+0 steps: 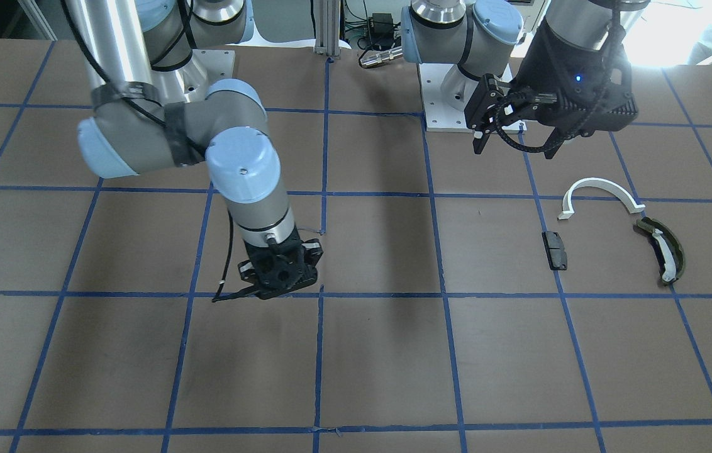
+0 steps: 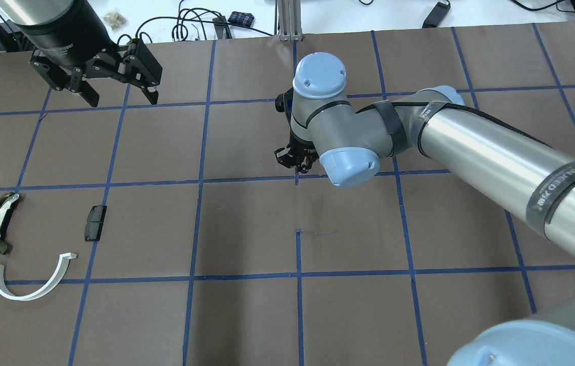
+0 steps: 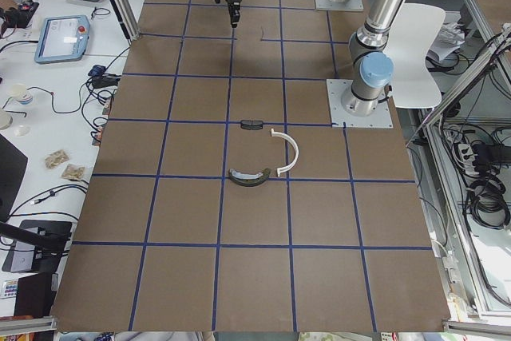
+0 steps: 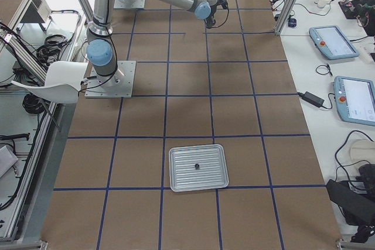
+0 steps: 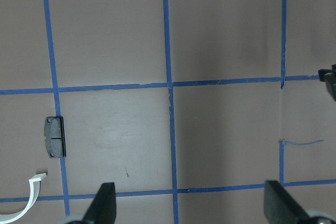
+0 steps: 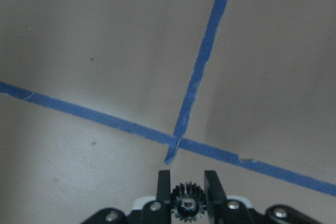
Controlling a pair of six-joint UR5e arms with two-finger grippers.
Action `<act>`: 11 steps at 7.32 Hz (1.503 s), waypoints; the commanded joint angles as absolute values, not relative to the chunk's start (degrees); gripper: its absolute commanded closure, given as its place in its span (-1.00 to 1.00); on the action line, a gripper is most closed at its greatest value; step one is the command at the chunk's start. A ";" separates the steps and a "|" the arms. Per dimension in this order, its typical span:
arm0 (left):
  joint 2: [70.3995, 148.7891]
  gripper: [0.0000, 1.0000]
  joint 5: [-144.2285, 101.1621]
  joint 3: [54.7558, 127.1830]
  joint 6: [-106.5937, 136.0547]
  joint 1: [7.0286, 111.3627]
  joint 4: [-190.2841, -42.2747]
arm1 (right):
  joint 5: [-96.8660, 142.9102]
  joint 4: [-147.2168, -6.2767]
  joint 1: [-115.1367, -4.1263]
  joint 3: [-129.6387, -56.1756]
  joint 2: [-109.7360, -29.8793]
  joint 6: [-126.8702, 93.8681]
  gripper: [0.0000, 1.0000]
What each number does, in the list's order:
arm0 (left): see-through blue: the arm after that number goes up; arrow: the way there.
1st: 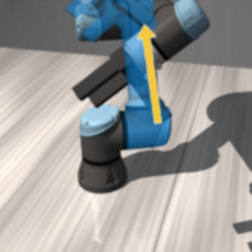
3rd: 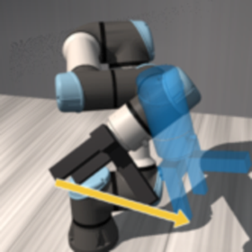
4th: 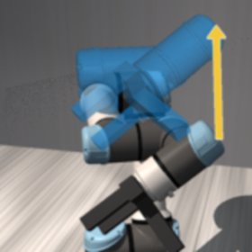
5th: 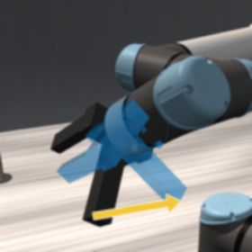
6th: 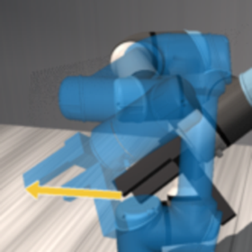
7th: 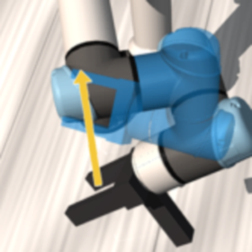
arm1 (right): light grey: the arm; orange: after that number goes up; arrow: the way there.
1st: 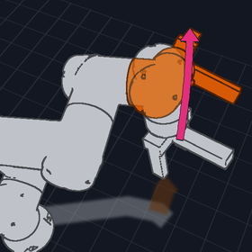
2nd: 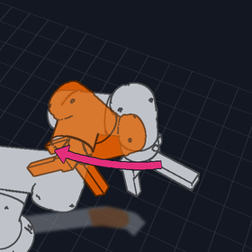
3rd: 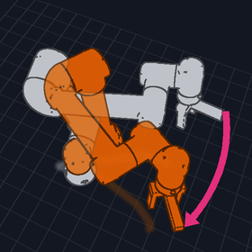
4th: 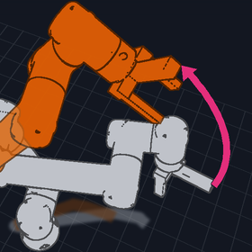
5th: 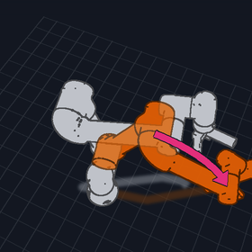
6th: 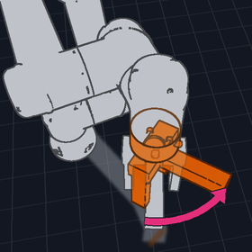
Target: Place bearing gear from tray to pile
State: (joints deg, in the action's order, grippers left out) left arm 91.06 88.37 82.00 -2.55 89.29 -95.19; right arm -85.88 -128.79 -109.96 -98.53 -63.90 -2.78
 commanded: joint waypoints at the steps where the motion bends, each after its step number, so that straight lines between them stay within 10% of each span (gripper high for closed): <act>1: 91.05 -1.00 88.42 82.00 -2.55 89.30 -95.19 | -85.96 -129.46 -110.48 -100.46 -63.81 -3.86 -0.99; 5: 91.05 -1.00 88.24 82.00 -2.55 89.30 -95.19 | -87.96 -121.59 -101.47 -93.36 -67.83 10.03 -1.00; 11: 99.56 -0.98 85.43 89.79 14.12 100.84 -80.23 | -88.86 -112.41 -58.27 -93.43 -74.01 55.60 -1.00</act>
State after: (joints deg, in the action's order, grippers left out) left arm 96.79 86.08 86.42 9.79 94.81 -87.94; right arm -88.66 -112.45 -69.00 -93.43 -74.21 42.00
